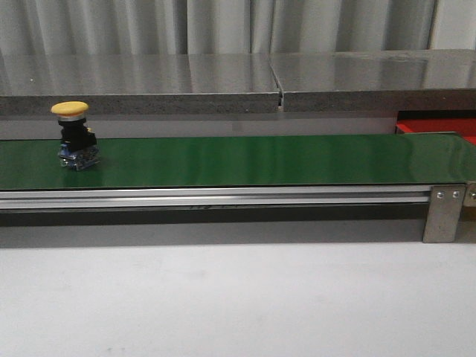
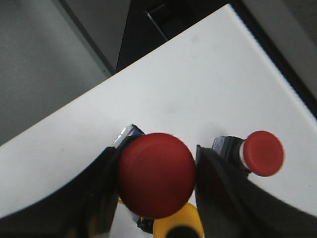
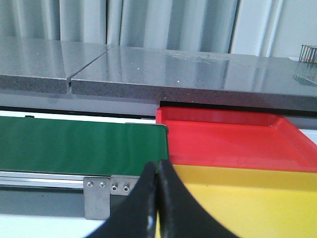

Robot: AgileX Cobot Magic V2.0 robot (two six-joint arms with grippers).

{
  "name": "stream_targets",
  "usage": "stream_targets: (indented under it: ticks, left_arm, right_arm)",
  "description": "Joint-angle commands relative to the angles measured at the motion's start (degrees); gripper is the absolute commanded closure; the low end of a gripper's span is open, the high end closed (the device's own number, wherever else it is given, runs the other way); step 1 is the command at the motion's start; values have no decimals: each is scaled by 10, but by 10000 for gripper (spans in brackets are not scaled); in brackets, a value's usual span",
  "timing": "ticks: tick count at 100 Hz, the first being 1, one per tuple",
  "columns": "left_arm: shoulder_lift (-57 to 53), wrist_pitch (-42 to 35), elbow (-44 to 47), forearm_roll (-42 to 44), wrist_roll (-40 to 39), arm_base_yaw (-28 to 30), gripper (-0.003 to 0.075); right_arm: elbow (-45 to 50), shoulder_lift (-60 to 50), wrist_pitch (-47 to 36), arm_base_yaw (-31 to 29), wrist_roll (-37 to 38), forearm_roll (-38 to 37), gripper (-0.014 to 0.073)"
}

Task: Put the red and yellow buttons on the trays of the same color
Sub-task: 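Set the red button on the green belt and open the left gripper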

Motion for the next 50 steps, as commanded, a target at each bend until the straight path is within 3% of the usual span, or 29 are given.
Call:
stream_targets:
  ticks: [1, 13, 36, 50]
  left_arm:
    - [-77, -24, 4, -8, 9, 0, 438]
    - [-131, -29, 59, -19, 19, -4, 438]
    - [-214, -49, 176, -160, 153, -30, 438]
    - [-222, -42, 201, -164, 167, -67, 438]
  right_arm:
    - [-6, -9, -47, -3, 0, -5, 660]
    - [-6, -9, -47, -3, 0, -5, 660]
    - [-6, -9, -47, -3, 0, -5, 660]
    - [-6, -9, -47, -3, 0, -5, 660]
